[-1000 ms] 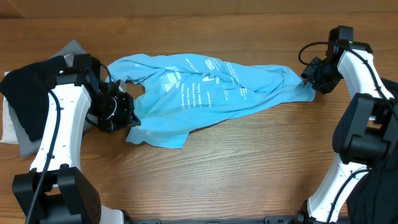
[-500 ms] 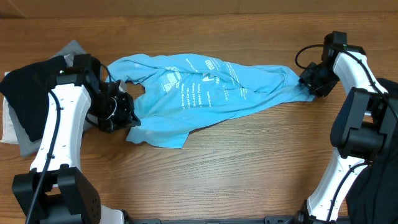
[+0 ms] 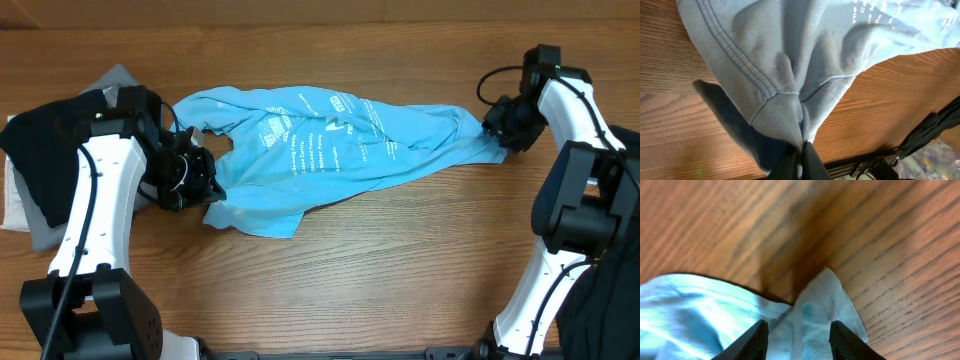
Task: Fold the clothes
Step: 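Grasp the T-shirt's right corner with the right gripper, then lift the T-shirt with both grippers and swing it up and away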
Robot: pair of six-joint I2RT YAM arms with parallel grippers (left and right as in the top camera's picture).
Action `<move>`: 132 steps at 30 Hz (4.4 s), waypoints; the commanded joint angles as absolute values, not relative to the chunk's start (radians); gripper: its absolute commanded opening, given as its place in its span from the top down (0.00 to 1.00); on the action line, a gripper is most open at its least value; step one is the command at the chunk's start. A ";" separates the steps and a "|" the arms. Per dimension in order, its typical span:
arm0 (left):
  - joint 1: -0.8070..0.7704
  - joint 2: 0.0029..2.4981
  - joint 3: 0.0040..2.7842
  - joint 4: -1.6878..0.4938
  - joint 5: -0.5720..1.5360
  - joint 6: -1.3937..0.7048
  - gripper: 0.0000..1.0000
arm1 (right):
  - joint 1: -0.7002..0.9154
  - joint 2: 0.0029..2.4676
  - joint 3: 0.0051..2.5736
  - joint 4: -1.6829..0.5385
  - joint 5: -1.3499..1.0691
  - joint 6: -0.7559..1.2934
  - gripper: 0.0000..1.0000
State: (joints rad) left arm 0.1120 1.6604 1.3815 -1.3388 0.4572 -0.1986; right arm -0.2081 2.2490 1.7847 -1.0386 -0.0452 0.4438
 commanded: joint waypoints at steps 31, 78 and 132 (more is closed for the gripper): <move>0.113 1.640 1.398 -1.330 0.476 -0.183 0.96 | -0.225 2.232 1.810 -1.066 -0.044 0.445 0.84; 0.113 1.640 1.398 -1.323 0.476 -0.183 0.96 | -0.204 2.235 1.761 -1.043 -0.034 0.443 0.70; 0.212 1.599 2.402 -1.419 0.647 -0.187 0.96 | -0.413 1.569 2.388 -1.358 -0.012 0.305 0.96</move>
State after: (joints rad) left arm 0.2169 1.5795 2.3913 -1.4124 0.6754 -0.1989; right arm -0.4061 1.5204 2.3798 -1.3613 -0.0216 0.3176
